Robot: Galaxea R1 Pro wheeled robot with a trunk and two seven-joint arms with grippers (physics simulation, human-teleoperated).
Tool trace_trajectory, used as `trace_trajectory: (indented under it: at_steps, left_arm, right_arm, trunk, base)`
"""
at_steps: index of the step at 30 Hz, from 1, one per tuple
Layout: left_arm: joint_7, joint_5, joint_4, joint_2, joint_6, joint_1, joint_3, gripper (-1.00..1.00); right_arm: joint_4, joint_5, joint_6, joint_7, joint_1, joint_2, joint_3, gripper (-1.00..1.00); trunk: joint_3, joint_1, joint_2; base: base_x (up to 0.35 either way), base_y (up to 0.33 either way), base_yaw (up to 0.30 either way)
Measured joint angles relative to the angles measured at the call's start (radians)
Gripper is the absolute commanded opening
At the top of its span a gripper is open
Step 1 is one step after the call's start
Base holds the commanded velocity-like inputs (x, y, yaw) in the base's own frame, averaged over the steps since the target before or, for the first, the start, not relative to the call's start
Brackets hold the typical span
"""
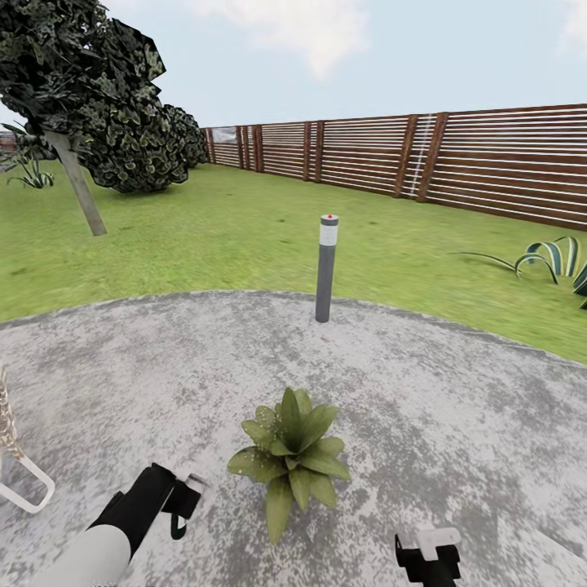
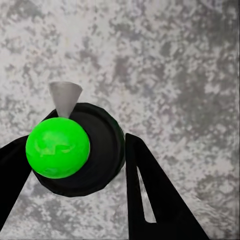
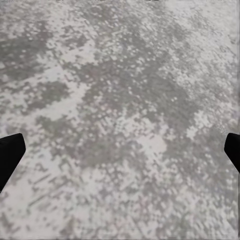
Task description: Pick up the pesticide atomizer in the garden and spray insectifuge to fully cover both potted plants in the garden.
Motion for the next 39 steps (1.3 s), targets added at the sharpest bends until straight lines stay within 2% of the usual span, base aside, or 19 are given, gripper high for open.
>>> trace_trajectory:
  at_steps: [2, 5, 12, 16, 23, 30, 39]
  left_arm:
    - [0.000, 0.009, 0.000, 0.001, -0.003, 0.000, 0.020, -1.00]
    - [0.000, 0.009, 0.000, 0.004, -0.005, 0.000, 0.028, -1.00]
    - [0.013, 0.009, 0.000, 0.004, -0.007, 0.000, 0.028, -1.00]
    - [0.044, 0.011, 0.000, -0.003, -0.007, 0.000, 0.026, -1.00]
    - [0.049, 0.011, 0.000, -0.006, -0.008, 0.000, 0.028, -1.00]
    - [0.049, 0.011, 0.000, -0.005, -0.007, 0.000, 0.032, -1.00]
    - [0.049, 0.013, 0.000, -0.005, -0.006, 0.000, 0.036, -1.00]
  right_arm:
    - [-0.001, -0.002, 0.000, -0.001, 0.000, -0.005, -0.001, 1.00]
    - [0.000, -0.002, 0.000, -0.001, 0.000, -0.011, 0.000, 1.00]
    - [0.002, -0.002, 0.000, -0.001, 0.000, -0.011, 0.002, 1.00]
    - [0.002, -0.002, 0.000, -0.001, 0.000, -0.011, 0.002, 1.00]
    - [0.002, -0.002, 0.000, -0.001, 0.000, -0.011, 0.002, 1.00]
    - [0.004, -0.002, 0.000, -0.001, 0.000, -0.011, 0.002, 1.00]
    - [0.004, -0.002, 0.000, -0.001, 0.000, -0.011, 0.002, 1.00]
  trunk:
    - [0.000, 0.000, 0.000]
    - [0.000, 0.000, 0.000]
    - [0.000, 0.000, 0.000]
    - [0.000, 0.000, 0.000]
    - [0.000, 0.000, 0.000]
    - [0.000, 0.000, 0.000]
    - [0.000, 0.000, 0.000]
  base:
    - [0.000, 0.000, 0.223]
    - [0.000, -0.020, 0.267]
    - [0.000, -0.214, 0.252]
    - [0.000, -0.271, 0.045]
    - [0.000, -0.274, 0.053]
    - [-0.058, -0.259, 0.263]
    - [-0.005, -0.064, 0.277]
